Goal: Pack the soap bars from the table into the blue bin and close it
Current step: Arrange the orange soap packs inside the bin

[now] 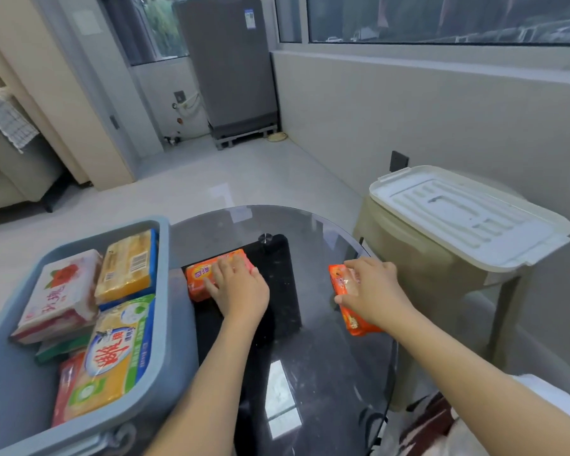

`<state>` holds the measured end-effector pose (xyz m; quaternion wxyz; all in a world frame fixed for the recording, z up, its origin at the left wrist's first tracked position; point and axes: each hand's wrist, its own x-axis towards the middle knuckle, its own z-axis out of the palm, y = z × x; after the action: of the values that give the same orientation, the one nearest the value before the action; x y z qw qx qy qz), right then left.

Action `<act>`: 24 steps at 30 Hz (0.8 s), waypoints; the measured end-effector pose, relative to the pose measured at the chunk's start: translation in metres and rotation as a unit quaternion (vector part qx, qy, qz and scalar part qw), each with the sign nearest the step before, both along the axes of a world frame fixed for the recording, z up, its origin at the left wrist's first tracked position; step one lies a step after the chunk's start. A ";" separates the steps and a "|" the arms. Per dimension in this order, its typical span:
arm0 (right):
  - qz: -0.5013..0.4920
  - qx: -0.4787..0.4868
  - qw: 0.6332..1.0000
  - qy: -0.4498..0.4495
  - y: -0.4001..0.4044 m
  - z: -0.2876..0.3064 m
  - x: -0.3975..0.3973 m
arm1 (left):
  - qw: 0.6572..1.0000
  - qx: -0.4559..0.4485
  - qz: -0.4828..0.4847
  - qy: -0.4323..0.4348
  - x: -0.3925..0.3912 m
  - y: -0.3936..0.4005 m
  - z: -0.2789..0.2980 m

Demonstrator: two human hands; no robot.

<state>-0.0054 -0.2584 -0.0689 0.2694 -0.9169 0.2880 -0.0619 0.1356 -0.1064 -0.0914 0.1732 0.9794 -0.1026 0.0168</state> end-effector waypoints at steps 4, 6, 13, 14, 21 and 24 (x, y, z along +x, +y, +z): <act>0.011 -0.009 1.000 0.014 0.000 -0.004 0.005 | 0.998 0.017 -0.060 -0.013 -0.013 -0.005 0.005; 0.015 0.003 1.000 0.017 0.002 -0.005 0.007 | 0.994 0.029 -0.095 -0.035 -0.024 -0.009 0.007; -0.021 0.065 0.994 0.084 0.002 -0.004 0.006 | 0.989 0.063 -0.130 0.013 -0.016 -0.005 0.015; -0.023 0.068 0.993 0.095 0.001 -0.003 0.006 | 0.986 0.078 -0.140 0.046 -0.014 -0.003 0.014; -0.026 0.093 0.987 0.130 -0.003 0.001 0.007 | 0.960 0.124 -0.162 0.194 -0.023 0.016 0.028; -0.028 0.099 0.986 0.135 -0.002 0.002 0.004 | 0.969 0.125 -0.135 0.168 -0.038 0.020 0.032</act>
<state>-0.0010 -0.2608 -0.0673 0.3154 -0.8774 0.3518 0.0838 0.0972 -0.0867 -0.0592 0.0644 0.9593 -0.2044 -0.1841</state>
